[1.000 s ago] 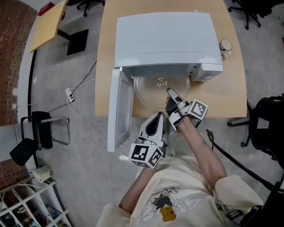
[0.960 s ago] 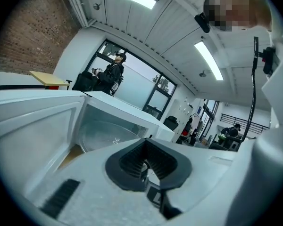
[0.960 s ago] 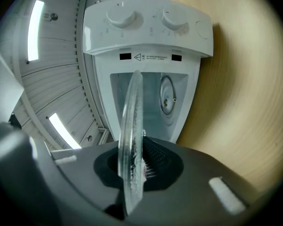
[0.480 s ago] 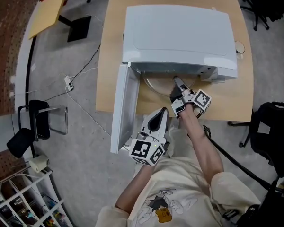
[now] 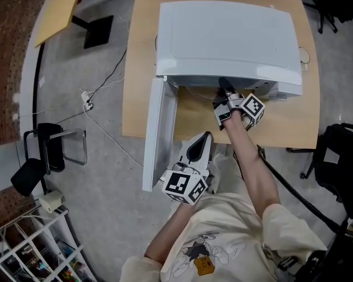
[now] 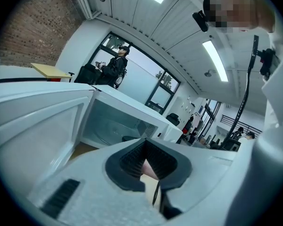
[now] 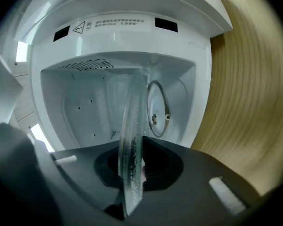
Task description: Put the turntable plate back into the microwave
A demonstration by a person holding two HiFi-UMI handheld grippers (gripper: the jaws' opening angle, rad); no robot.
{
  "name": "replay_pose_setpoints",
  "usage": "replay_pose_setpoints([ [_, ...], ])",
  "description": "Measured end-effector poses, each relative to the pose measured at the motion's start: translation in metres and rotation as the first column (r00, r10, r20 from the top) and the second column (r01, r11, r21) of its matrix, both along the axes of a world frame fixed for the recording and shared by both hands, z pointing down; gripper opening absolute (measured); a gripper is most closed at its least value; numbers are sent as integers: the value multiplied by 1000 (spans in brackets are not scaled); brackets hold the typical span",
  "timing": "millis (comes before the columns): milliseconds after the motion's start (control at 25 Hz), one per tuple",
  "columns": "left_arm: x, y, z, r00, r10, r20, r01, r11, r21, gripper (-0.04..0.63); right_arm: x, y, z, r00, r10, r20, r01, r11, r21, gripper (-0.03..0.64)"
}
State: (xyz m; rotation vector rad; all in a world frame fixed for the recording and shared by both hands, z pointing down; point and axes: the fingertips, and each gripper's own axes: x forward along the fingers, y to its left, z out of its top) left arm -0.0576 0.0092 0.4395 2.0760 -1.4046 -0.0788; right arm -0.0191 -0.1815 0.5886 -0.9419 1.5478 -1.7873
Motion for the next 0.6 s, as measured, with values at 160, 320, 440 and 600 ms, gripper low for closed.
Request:
replay_pose_setpoints([
  [160,0,-10,14,999,-24,-29,23,999,-33,0,-2,-4,0,1000,11,1,-11,1000,-2,28],
  [320,6,-27,28,1000,-14,-16,13,999,-51,0,-1,-12,6,1000,16,-16,-16,1000,-18,28],
  [440,6,-35,36,1000,-20,-7,19,997,-68,0,2,-17,13,999,29,-16,-30,999,-39,28],
  [600,6,-41,48,1000,-13,-6,12,995,-99,0,2,-16,20,999,38,1,-37,997,-64,28],
])
